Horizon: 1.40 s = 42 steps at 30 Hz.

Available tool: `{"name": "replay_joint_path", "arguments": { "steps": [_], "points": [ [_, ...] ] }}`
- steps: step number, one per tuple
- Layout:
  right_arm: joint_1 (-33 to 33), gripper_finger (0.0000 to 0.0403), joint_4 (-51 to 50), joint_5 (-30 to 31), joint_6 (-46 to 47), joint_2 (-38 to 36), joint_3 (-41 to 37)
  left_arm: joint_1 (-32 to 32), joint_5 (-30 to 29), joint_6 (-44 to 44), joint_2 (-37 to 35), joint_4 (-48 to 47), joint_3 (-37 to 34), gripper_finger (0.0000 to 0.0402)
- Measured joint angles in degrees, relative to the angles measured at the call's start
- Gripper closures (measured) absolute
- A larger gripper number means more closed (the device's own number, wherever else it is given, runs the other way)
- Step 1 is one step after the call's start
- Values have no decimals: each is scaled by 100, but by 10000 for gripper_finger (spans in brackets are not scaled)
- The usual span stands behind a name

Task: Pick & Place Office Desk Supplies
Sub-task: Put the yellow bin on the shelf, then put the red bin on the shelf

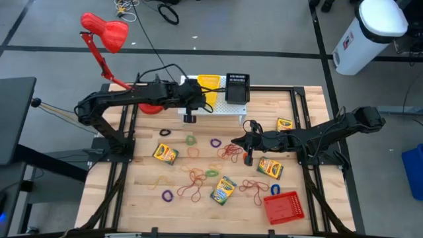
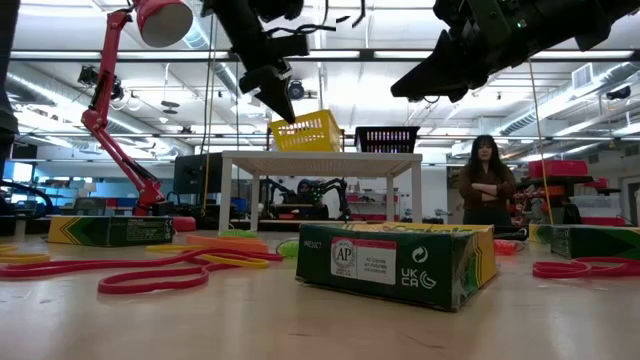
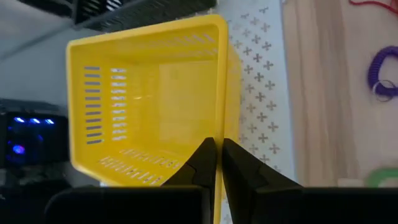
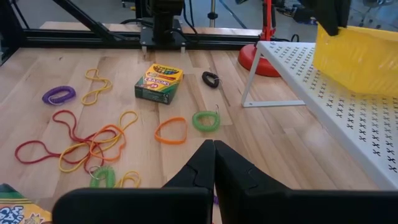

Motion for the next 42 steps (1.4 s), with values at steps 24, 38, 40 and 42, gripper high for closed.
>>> {"name": "replay_joint_path", "arguments": {
  "steps": [24,38,40,42],
  "points": [
    [1,395,-1,-2,-13,0,0,26,-94,-808,1390,-1022,1816,376],
    [1,395,-2,-4,-16,0,0,-6,-92,-841,1254,-1238,1864,299],
    [2,395,-3,-4,-16,-2,0,-46,-138,-866,1126,-1371,1933,284],
    [1,395,-13,-3,-16,-2,0,-90,-106,-887,911,-1423,1945,271]
  ]
}}
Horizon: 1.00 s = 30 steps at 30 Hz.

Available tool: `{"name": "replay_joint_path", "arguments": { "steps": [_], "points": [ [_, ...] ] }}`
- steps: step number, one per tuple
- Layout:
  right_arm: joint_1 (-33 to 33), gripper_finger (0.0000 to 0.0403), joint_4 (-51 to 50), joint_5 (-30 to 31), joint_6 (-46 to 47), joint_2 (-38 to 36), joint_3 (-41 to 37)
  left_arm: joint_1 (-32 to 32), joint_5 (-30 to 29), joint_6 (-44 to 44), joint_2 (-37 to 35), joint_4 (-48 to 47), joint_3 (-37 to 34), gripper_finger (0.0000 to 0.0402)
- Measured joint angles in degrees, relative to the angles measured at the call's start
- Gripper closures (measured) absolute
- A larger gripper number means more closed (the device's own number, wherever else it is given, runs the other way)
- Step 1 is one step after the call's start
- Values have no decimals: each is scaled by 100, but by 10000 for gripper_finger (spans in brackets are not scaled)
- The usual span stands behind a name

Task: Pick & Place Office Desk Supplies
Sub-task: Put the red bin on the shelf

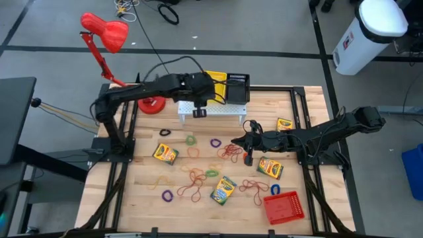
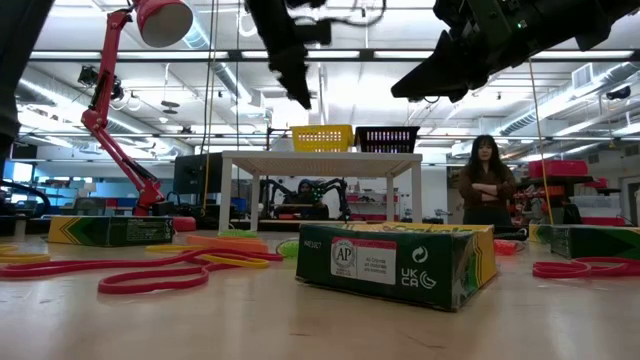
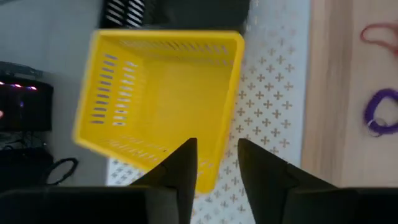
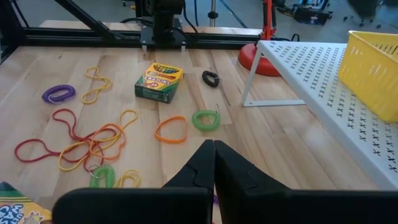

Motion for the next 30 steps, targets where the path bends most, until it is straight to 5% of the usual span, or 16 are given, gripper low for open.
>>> {"name": "replay_joint_path", "arguments": {
  "steps": [5,9,19,25,30],
  "points": [
    [1,395,0,-2,2,1,0,-73,972,-687,-744,-20,-328,270],
    [-1,395,-10,-16,4,0,0,-284,1636,-995,-1595,1008,-1509,307],
    [1,395,-30,-11,16,0,0,-1352,2465,-1186,-3248,5739,-5289,386],
    [0,395,-186,22,264,0,14,-1626,2735,-1371,-3214,9151,-7024,393],
    [1,395,-1425,40,937,0,447,-1604,2726,-1660,-3136,10546,-7816,389]
  ]
}}
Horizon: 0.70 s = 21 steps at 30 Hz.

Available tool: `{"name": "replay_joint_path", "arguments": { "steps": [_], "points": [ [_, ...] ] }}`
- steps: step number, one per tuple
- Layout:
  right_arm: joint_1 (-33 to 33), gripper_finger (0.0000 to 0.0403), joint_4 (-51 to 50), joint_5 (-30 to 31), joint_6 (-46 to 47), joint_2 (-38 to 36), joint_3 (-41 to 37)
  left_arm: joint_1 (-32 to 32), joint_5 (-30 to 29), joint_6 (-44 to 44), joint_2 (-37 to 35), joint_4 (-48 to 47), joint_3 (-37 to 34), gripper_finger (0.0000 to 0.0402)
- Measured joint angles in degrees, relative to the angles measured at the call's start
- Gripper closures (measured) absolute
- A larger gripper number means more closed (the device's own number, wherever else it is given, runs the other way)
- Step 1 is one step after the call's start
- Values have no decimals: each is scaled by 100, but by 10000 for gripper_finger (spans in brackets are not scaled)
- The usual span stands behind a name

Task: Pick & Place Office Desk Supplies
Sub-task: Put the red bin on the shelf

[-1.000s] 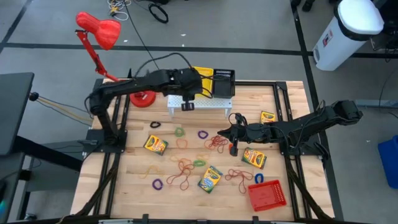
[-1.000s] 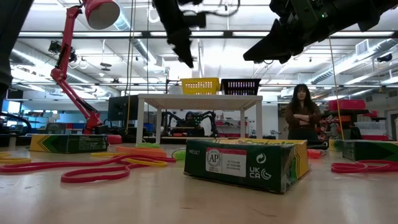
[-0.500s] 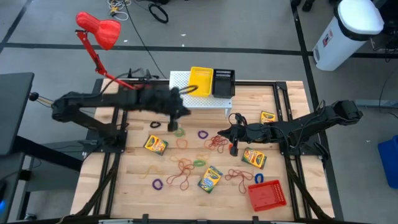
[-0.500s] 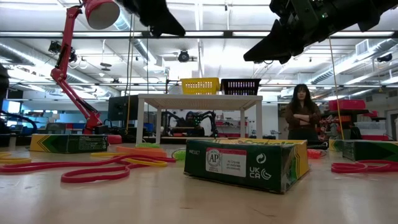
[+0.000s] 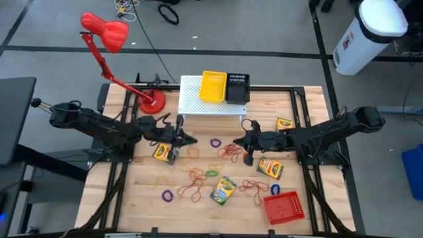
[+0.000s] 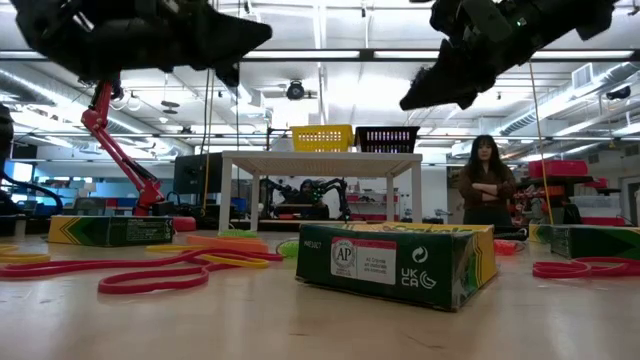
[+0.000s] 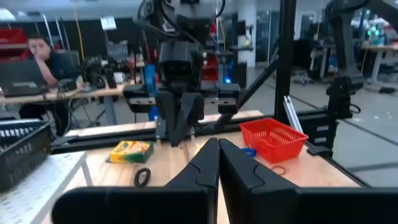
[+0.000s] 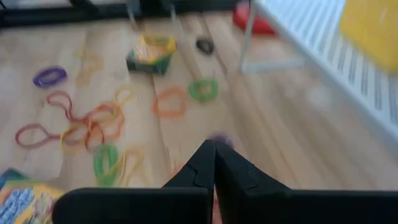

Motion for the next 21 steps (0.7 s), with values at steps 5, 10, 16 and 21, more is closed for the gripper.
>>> {"name": "replay_joint_path", "arguments": {
  "steps": [5,10,16,21],
  "points": [
    [2,395,-1512,-210,777,1,566,-8,-3,-39,2,128,-215,389],
    [4,395,-2836,-593,1489,92,1088,-8,-3,-75,2,49,-215,389],
    [266,395,-3977,-862,1832,460,1619,-8,-3,-62,2,-8,-215,389],
    [576,395,-4449,-970,2072,741,1912,-8,-9,-75,4,-45,-215,389]
  ]
}}
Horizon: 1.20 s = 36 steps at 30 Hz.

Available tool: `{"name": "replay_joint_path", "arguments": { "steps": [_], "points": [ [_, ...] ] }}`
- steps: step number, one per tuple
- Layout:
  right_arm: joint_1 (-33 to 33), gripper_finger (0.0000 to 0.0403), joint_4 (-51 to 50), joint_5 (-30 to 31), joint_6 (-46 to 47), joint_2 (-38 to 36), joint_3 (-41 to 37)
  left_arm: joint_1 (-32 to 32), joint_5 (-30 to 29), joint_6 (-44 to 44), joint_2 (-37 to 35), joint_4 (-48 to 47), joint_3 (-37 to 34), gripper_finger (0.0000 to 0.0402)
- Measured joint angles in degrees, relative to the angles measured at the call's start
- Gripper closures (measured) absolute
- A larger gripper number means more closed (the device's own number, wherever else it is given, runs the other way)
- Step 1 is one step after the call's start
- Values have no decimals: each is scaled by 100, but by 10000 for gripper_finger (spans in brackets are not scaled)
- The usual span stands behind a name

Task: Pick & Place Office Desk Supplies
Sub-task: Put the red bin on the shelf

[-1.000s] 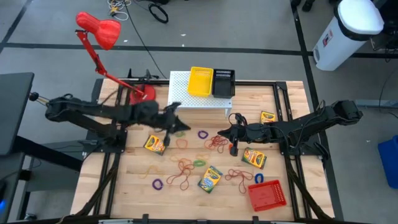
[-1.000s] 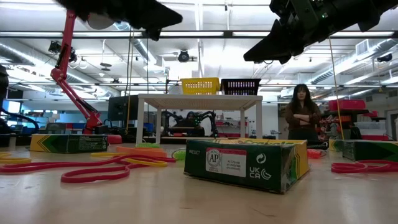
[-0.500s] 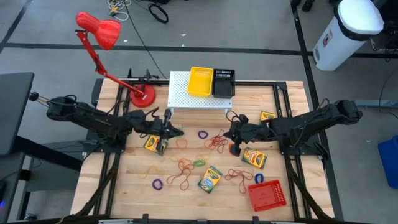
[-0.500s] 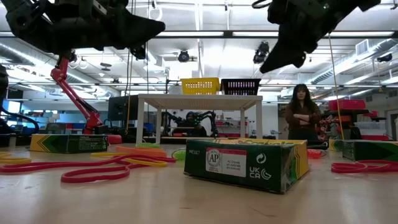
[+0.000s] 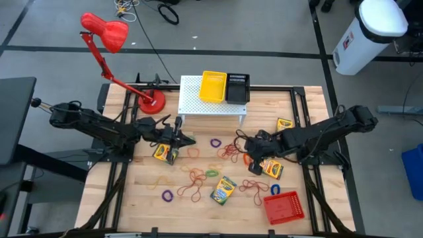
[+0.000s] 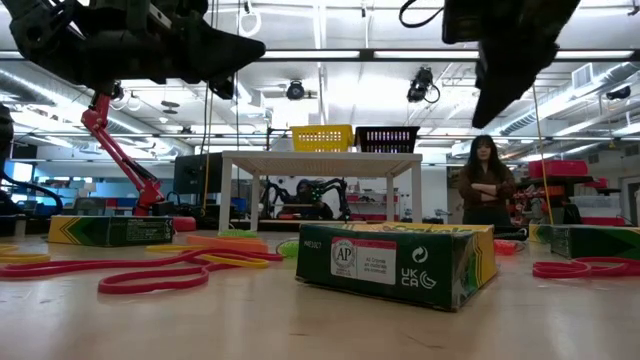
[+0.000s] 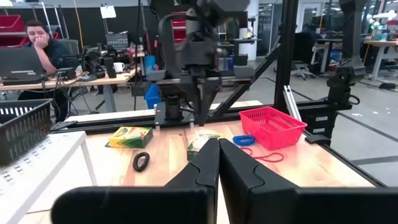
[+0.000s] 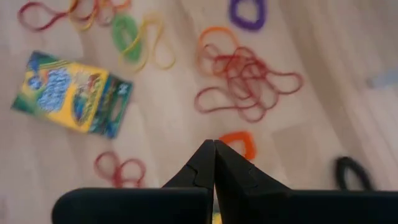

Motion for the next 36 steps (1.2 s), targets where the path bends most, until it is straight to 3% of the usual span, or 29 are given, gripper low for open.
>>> {"name": "replay_joint_path", "arguments": {
  "steps": [5,10,22,29,36],
  "points": [
    [304,383,-315,-317,260,57,160,8,-38,0,0,-3,0,389],
    [618,339,-891,-851,659,57,216,7,-40,0,0,-61,0,389],
    [1498,260,-1926,-1461,1402,172,216,7,-40,97,0,-76,0,389],
    [1757,222,-1686,-1713,1134,503,-125,7,-40,264,0,-72,0,389],
    [1752,214,-960,-2314,1052,529,-482,5,-40,219,0,-84,0,389]
  ]
}}
